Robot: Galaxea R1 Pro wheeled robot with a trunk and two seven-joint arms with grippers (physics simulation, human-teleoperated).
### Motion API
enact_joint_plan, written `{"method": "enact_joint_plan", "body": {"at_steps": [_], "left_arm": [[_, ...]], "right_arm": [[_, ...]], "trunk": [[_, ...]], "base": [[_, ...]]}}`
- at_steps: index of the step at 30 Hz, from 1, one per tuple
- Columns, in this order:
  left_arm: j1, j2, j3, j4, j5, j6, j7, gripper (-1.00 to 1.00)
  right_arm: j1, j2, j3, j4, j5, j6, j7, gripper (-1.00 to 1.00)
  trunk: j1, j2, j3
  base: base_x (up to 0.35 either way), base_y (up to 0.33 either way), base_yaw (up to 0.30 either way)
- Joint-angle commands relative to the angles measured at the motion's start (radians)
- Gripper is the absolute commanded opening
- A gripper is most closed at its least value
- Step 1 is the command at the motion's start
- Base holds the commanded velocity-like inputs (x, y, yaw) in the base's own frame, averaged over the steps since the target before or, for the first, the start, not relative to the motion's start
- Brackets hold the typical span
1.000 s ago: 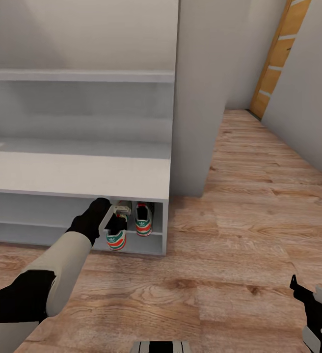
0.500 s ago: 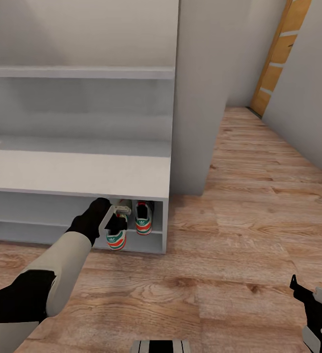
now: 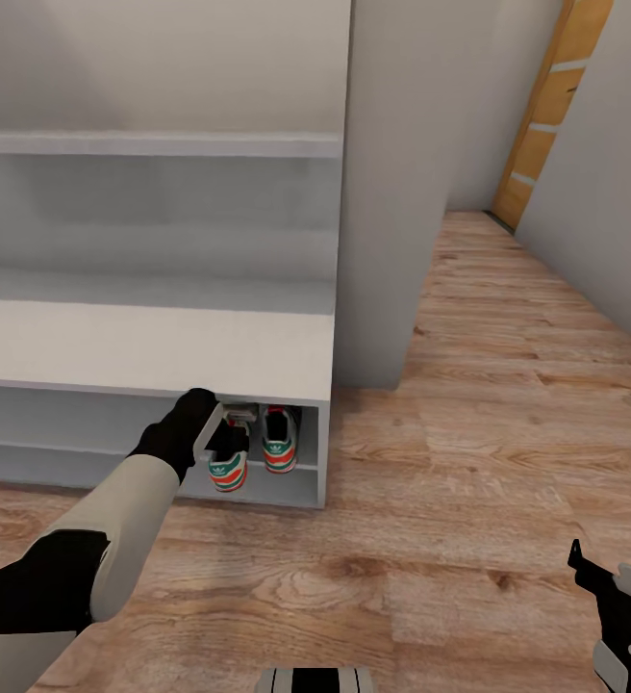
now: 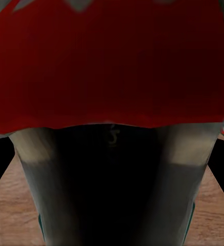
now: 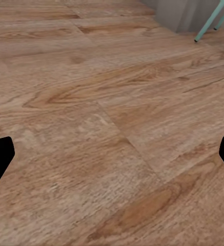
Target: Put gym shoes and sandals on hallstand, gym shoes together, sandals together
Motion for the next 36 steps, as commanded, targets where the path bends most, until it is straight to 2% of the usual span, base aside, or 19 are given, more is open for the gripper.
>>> {"method": "enact_joint_plan", "body": {"at_steps": [1, 20, 36], "left_arm": [[0.000, 0.000, 0.000, 0.000, 0.000, 0.000, 0.000, -1.00], [0.000, 0.000, 0.000, 0.000, -0.001, 0.000, 0.000, -1.00], [0.000, 0.000, -0.002, 0.000, -0.001, 0.000, 0.001, -1.00]], "right_arm": [[0.000, 0.000, 0.000, 0.000, 0.000, 0.000, 0.000, 1.00], [0.000, 0.000, 0.000, 0.000, 0.000, 0.000, 0.000, 1.00], [0.000, 0.000, -0.001, 0.000, 0.000, 0.000, 0.000, 1.00]], "trunk": [[0.000, 0.000, -0.004], [0.001, 0.000, -0.008], [0.001, 0.000, -0.008]], "base": [[0.015, -0.002, 0.000], [0.003, 0.000, 0.000], [0.060, -0.021, 0.000]]}}
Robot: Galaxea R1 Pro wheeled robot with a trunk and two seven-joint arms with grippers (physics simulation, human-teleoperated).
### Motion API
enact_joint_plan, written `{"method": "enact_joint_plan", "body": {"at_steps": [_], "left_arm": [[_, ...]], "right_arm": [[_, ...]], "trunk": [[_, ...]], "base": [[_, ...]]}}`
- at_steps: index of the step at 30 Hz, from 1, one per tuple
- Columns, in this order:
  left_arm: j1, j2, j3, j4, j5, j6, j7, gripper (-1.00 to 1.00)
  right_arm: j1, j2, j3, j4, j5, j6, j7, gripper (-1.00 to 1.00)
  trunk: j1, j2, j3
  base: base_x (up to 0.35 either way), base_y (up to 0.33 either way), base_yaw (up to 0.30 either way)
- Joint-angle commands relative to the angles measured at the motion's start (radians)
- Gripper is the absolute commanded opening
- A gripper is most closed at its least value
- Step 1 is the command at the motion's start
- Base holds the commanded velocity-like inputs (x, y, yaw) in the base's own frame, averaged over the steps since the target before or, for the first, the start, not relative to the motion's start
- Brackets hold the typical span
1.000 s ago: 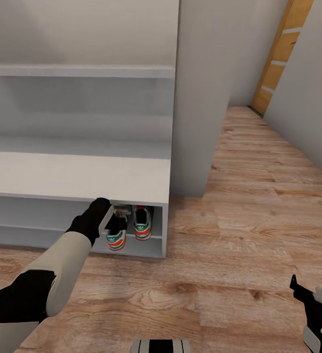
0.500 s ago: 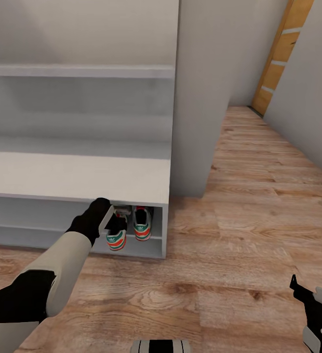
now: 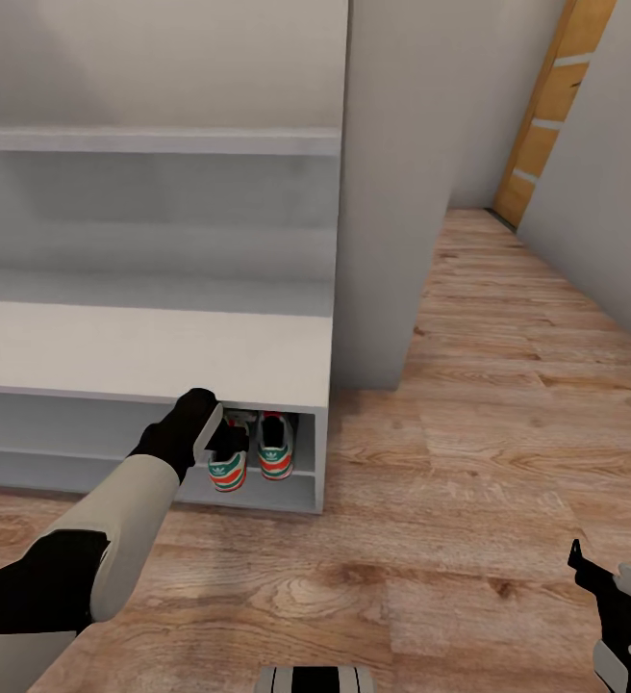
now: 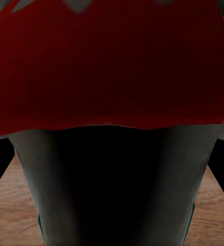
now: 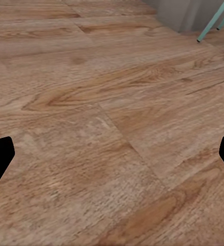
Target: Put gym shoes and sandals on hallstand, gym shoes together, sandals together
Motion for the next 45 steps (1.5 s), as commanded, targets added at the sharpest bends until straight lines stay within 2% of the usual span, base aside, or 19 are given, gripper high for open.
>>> {"method": "enact_joint_plan", "body": {"at_steps": [1, 45], "left_arm": [[0.000, 0.000, 0.000, 0.000, 0.000, 0.000, 0.000, -1.00], [0.000, 0.000, -0.001, 0.000, 0.000, 0.000, 0.000, -1.00]], "right_arm": [[0.000, 0.000, 0.000, 0.000, 0.000, 0.000, 0.000, 1.00], [0.000, 0.000, 0.000, 0.000, 0.000, 0.000, 0.000, 1.00]], "trunk": [[0.000, 0.000, 0.000], [0.000, 0.000, 0.000]], "base": [[0.001, 0.000, 0.000], [0.019, 0.000, 0.000]]}}
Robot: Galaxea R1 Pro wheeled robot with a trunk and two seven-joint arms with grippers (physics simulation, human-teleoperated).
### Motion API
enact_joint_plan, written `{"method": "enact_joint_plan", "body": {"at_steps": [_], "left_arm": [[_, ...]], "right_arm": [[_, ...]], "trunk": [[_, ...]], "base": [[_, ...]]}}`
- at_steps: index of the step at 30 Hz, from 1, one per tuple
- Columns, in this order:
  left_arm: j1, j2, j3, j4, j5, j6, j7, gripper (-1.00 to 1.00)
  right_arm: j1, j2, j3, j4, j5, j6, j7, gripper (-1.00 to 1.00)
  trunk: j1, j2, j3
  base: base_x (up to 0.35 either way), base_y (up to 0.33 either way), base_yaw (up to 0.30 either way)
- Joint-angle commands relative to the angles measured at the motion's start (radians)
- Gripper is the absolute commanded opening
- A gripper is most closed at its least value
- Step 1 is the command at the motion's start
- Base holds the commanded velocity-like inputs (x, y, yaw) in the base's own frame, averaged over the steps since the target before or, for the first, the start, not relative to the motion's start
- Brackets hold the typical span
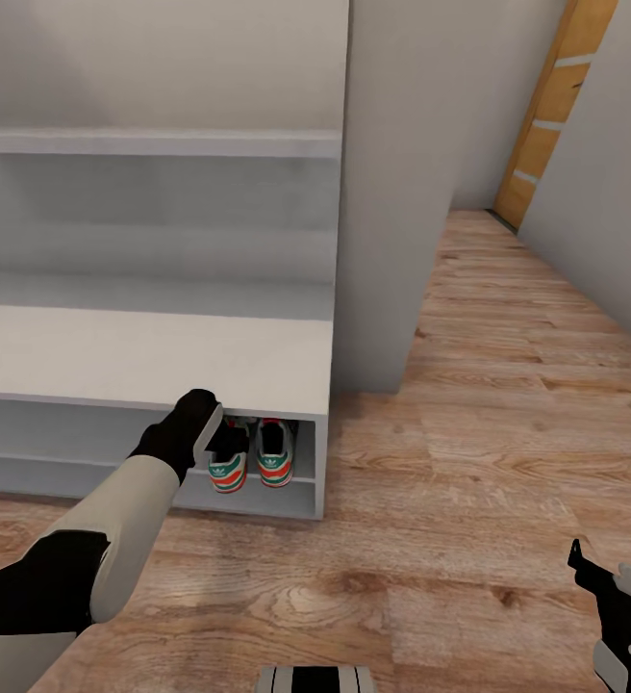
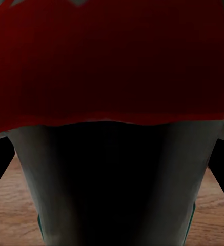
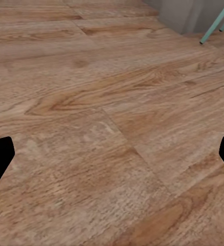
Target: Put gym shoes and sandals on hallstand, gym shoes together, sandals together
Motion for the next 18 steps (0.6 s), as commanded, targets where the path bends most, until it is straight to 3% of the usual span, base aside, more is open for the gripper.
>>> {"method": "enact_joint_plan", "body": {"at_steps": [1, 13, 14, 18], "left_arm": [[-0.003, 0.000, 0.000, 0.000, -0.001, -0.005, 0.002, -1.00], [-0.003, 0.000, 0.001, 0.000, 0.000, -0.005, 0.002, -1.00], [-0.003, 0.000, 0.002, 0.000, 0.000, -0.005, 0.002, 1.00], [-0.003, 0.000, 0.001, 0.000, 0.000, -0.006, 0.002, 1.00]], "right_arm": [[0.000, 0.000, 0.000, 0.000, 0.000, 0.000, 0.000, 1.00], [0.000, 0.000, 0.000, 0.000, 0.000, 0.000, 0.000, 1.00], [0.000, 0.000, 0.001, 0.000, 0.000, 0.000, 0.000, 1.00], [0.000, 0.000, 0.000, 0.000, 0.000, 0.000, 0.000, 1.00]], "trunk": [[0.002, 0.000, 0.000], [0.002, 0.000, 0.000], [0.002, 0.000, 0.000], [0.002, 0.000, 0.000]], "base": [[0.000, 0.000, 0.000], [0.000, 0.000, 0.000], [0.000, 0.000, 0.000], [0.000, 0.000, 0.000]]}}
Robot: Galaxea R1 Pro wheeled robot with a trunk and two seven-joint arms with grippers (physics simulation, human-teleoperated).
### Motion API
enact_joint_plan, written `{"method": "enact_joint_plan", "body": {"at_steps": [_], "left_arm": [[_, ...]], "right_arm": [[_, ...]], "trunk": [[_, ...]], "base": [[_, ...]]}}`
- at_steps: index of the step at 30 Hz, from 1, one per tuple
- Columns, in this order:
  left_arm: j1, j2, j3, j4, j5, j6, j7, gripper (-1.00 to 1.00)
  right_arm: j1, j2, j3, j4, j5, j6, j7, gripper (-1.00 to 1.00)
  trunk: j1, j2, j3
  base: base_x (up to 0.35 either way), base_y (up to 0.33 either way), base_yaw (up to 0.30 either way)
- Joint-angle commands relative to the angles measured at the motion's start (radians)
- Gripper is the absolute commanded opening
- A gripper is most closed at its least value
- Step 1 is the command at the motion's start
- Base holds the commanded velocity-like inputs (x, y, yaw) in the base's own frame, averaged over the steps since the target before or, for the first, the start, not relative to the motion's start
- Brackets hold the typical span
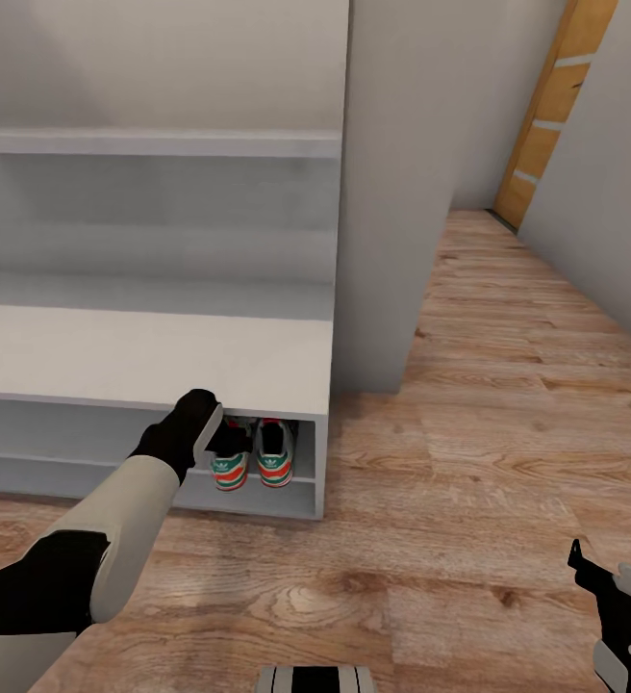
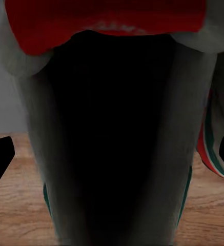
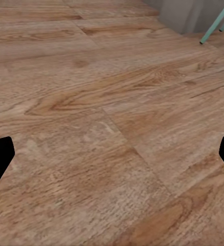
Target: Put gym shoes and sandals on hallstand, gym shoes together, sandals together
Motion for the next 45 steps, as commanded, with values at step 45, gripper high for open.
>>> {"method": "enact_joint_plan", "body": {"at_steps": [45], "left_arm": [[-0.003, 0.000, 0.001, 0.000, -0.003, -0.005, 0.001, 1.00]], "right_arm": [[0.000, 0.000, -0.001, 0.000, 0.000, 0.000, 0.000, 1.00]], "trunk": [[0.002, 0.000, 0.000]], "base": [[-0.055, -0.009, 0.000]]}}
